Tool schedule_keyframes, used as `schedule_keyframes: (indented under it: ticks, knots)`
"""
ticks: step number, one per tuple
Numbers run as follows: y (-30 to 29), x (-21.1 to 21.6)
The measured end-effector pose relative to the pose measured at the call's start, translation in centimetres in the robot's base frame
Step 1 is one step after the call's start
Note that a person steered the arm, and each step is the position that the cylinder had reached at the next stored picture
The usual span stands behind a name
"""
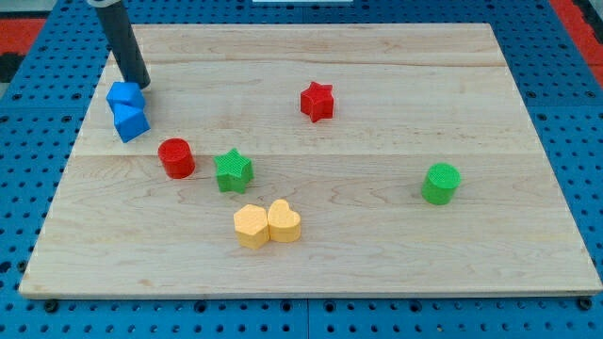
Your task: Push the red blocks vertical to the green circle
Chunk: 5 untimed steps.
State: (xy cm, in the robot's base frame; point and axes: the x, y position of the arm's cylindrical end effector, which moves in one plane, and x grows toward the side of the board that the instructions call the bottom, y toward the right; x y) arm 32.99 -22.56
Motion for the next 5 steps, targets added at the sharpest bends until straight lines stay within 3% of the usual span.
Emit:
schedule_keyframes:
  ticks: [2,3,4,5]
  knots:
    - [3.4,0.1]
    - [11.3,1.2]
    - [17.8,5.4]
    - [22.6,5.5]
